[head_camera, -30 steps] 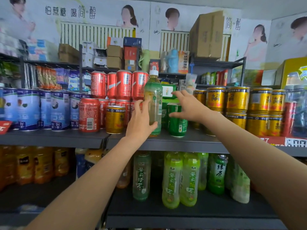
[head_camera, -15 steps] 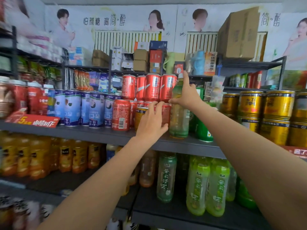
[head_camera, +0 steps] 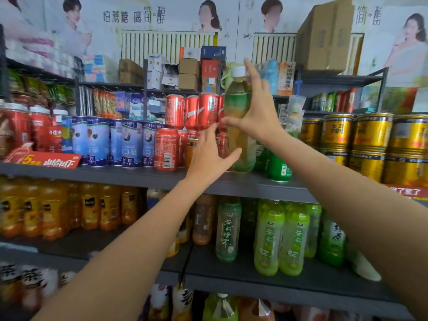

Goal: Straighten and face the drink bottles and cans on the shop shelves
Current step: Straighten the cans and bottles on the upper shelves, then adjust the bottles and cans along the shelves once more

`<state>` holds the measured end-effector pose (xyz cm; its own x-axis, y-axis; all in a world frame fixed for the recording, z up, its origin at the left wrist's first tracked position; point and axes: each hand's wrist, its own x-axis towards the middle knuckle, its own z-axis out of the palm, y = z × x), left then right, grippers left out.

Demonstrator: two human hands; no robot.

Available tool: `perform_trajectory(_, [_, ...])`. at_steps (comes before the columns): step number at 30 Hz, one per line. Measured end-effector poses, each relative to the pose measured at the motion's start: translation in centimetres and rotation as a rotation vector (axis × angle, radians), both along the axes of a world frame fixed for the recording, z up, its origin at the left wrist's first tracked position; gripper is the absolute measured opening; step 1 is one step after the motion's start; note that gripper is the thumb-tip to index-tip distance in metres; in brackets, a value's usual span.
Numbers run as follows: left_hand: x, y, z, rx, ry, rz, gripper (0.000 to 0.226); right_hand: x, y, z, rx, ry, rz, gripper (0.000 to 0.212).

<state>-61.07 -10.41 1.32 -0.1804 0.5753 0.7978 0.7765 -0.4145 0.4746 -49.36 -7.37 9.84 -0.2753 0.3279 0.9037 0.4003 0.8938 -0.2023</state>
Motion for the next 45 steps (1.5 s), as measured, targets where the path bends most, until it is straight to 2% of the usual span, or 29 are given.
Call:
perform_trajectory(3, [2.0, -1.5, 0.1, 0.066, -0.106, -0.130, 0.067, 0.4, -2.5, 1.0, 0.045, 0.034, 0.101, 0.113])
perform_trajectory(7, [3.2, -4.5, -0.9, 0.126, -0.177, -0.190, 0.078, 1.1, -4.9, 0.3, 0.001, -0.025, 0.253, 0.116])
perform_trajectory(10, [3.3, -6.4, -1.2, 0.117, -0.251, -0.207, 0.058, 1.8, -6.1, -1.8, -0.117, -0.110, 0.349, 0.113])
perform_trajectory(12, [3.8, -7.8, -1.5, 0.093, -0.322, -0.241, 0.053, 2.6, -6.5, -3.4, -0.237, -0.149, 0.387, 0.113])
perform_trajectory(14, [4.3, -9.3, -2.0, -0.024, -0.316, -0.249, 0.052, 3.5, -7.0, -4.6, -0.357, -0.163, 0.419, 0.114])
perform_trajectory(18, [3.8, -12.1, -3.5, -0.456, -0.385, -0.363, 0.056, 5.4, -8.6, -6.6, -0.566, -0.305, 0.496, 0.111])
perform_trajectory(21, [4.2, -13.2, -5.2, -0.496, -0.381, -0.330, 0.052, 6.3, -9.8, -8.1, -0.724, -0.425, 0.525, 0.112])
perform_trajectory(23, [5.1, -13.6, -6.8, -0.470, -0.356, -0.231, 0.051, 6.7, -10.2, -8.6, -0.761, -0.487, 0.434, 0.103])
perform_trajectory(27, [6.0, -12.6, -11.4, -0.611, -0.214, 0.183, 0.085, 7.1, -11.8, -10.6, -0.668, -0.768, -0.056, 0.040])
perform_trajectory(30, [6.2, -11.2, -14.4, -0.664, -0.234, 0.312, 0.086, 6.9, -12.2, -14.3, -0.682, -1.009, -0.219, 0.026])
perform_trajectory(31, [6.1, -10.8, -14.8, -0.655, -0.266, 0.320, 0.083, 6.7, -12.0, -15.8, -0.725, -1.013, -0.220, 0.025])
perform_trajectory(33, [6.0, -10.0, -15.0, -0.616, -0.347, 0.327, 0.077, 6.0, -11.2, -18.8, -0.841, -0.868, -0.168, 0.030])
perform_trajectory(36, [6.0, -8.3, -14.6, -0.574, -0.422, 0.307, 0.071, 3.5, -10.0, -22.6, -0.795, -0.571, -0.211, 0.048])
perform_trajectory(40, [5.8, -6.2, -14.6, -0.522, -0.360, 0.264, 0.067, 0.5, -8.5, -25.0, -0.772, -0.157, -0.398, 0.032])
perform_trajectory(45, [3.7, -3.7, -15.2, -0.579, -0.230, 0.139, 0.065, -1.0, -5.8, -26.5, -0.869, 0.016, -0.418, 0.027])
